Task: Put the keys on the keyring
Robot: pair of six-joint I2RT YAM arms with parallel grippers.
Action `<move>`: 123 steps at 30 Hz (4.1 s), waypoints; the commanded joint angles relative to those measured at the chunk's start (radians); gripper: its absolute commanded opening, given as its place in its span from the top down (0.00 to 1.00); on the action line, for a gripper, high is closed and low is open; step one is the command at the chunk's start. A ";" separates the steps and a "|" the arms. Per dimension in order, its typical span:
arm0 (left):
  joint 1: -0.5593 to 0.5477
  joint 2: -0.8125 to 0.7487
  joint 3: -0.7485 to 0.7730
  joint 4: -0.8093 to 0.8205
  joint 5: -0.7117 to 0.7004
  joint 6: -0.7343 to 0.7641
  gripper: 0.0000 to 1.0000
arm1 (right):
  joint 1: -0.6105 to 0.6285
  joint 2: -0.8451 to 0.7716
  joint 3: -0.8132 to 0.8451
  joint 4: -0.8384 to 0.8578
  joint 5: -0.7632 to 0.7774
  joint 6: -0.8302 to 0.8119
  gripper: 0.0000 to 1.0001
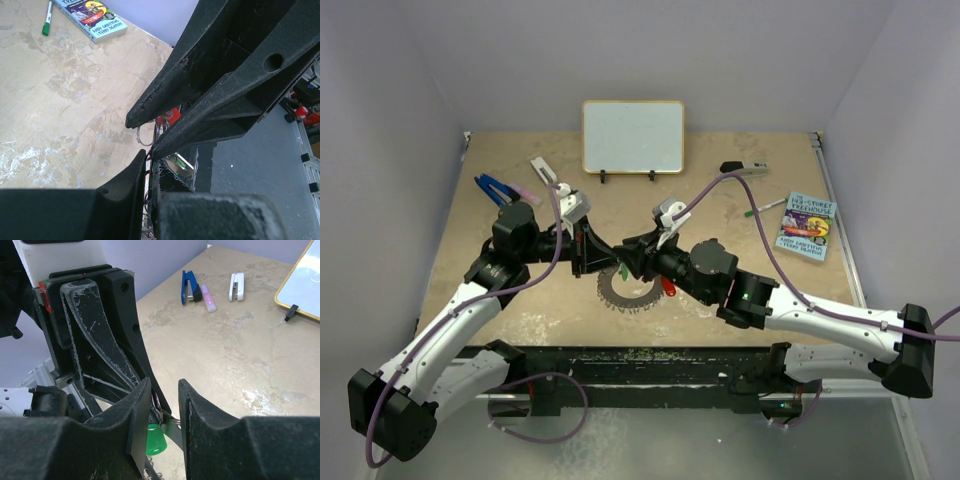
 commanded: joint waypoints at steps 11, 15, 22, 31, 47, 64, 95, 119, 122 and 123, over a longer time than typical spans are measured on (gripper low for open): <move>-0.001 -0.027 0.075 0.083 0.038 -0.014 0.96 | 0.002 0.029 0.025 0.009 -0.018 0.034 0.70; -0.001 -0.025 0.084 0.073 0.033 -0.004 0.96 | -0.005 0.035 0.033 -0.018 -0.025 0.071 0.75; -0.001 -0.012 0.108 0.059 0.023 0.009 0.96 | -0.015 0.047 0.057 -0.085 -0.032 0.146 0.77; -0.001 0.002 0.124 0.030 0.009 0.014 0.96 | -0.017 0.092 0.102 -0.153 -0.060 0.176 0.84; -0.001 0.013 0.125 0.102 -0.011 -0.120 0.96 | -0.017 0.056 0.048 -0.167 -0.063 0.213 1.00; -0.001 0.014 0.119 0.131 -0.005 -0.247 0.96 | -0.017 0.039 0.021 -0.184 -0.058 0.241 0.90; 0.017 0.026 0.183 -0.206 -0.145 0.042 0.80 | -0.017 0.027 0.243 -0.602 0.205 0.408 1.00; -0.061 0.084 0.135 -0.269 -0.151 -0.137 0.81 | -0.016 0.229 0.523 -1.047 0.600 1.055 1.00; -0.083 0.089 0.125 -0.194 -0.159 -0.184 0.81 | -0.015 0.228 0.534 -1.043 0.611 1.062 1.00; -0.089 0.099 0.122 -0.175 -0.159 -0.202 0.81 | -0.015 0.229 0.539 -1.043 0.612 1.061 1.00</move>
